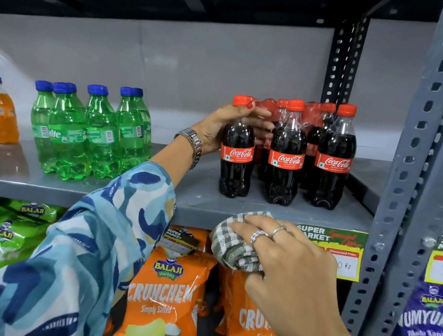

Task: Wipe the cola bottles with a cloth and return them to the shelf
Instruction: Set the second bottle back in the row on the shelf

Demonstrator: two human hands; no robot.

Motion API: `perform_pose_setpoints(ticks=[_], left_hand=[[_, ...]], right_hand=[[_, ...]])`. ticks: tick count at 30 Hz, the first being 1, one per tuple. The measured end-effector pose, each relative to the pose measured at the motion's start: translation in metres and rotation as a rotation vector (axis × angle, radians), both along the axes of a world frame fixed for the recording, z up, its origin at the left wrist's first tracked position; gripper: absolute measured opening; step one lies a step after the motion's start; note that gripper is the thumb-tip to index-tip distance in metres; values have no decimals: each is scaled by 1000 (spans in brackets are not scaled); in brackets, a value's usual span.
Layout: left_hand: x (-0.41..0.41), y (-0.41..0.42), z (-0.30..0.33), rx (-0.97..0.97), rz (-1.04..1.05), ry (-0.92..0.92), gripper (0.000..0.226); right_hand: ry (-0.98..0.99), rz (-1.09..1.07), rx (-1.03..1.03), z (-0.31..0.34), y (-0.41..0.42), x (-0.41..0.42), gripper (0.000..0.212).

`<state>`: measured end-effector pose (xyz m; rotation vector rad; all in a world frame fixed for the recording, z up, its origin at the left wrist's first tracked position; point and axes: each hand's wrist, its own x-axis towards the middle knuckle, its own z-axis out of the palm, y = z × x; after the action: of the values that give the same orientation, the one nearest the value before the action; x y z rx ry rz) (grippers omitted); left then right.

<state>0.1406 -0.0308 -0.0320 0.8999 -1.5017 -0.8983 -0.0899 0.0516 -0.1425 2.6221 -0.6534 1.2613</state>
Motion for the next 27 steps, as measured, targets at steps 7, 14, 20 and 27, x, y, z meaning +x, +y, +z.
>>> perform_pose_setpoints(ticks=[7, 14, 20, 27], left_hand=[[-3, 16, 0, -118, 228, 36, 43], [-15, 23, -5, -177, 381, 88, 16], [-18, 31, -3, -89, 330, 62, 21], [-28, 39, -2, -78, 428, 51, 33]], right_hand=[[-26, -14, -40, 7, 2, 2, 53], [-40, -47, -76, 17, 6, 1, 51], [-49, -65, -78, 23, 8, -1, 47], [-71, -69, -107, 22, 10, -4, 46]])
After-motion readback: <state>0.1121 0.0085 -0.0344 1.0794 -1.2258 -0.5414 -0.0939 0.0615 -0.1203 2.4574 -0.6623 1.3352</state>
